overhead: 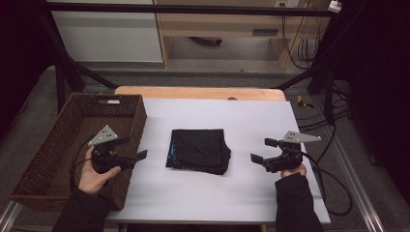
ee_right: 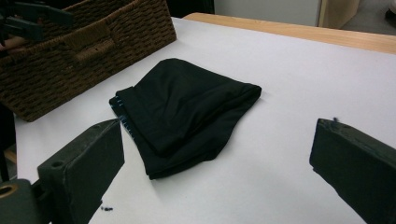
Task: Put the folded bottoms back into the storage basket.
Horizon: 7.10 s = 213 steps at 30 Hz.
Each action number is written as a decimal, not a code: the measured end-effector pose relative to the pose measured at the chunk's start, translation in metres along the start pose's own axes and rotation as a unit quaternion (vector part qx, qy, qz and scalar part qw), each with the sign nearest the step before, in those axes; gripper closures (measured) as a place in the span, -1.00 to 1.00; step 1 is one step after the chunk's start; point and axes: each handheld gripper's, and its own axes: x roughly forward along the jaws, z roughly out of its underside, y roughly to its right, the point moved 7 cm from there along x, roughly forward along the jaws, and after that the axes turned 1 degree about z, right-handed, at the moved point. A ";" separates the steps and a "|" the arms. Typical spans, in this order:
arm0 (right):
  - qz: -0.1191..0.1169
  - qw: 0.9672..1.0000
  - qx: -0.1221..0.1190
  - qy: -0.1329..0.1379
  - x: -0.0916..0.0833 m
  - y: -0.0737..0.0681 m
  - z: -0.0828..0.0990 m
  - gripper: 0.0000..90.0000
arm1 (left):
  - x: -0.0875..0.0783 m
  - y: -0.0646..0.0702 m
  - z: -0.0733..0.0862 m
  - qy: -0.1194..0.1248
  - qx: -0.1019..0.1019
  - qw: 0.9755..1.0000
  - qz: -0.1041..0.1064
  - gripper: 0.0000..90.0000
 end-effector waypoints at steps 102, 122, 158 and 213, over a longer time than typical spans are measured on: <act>0.003 1.000 0.000 -0.006 0.000 0.001 0.002 -0.93 | 0.069 0.070 -0.034 -0.024 0.011 1.000 -0.007 -0.89; 0.003 1.000 0.000 -0.007 0.001 0.001 0.003 -0.93 | 0.116 0.039 -0.010 -0.086 -0.033 0.995 -0.026 -0.83; 0.003 1.000 0.001 -0.008 0.001 0.002 0.003 -0.93 | 0.157 0.012 0.030 -0.163 -0.097 0.981 -0.038 -0.14; 0.002 1.000 0.005 -0.008 0.001 0.004 0.005 -0.92 | 0.151 0.026 0.022 -0.121 -0.074 0.990 -0.006 0.83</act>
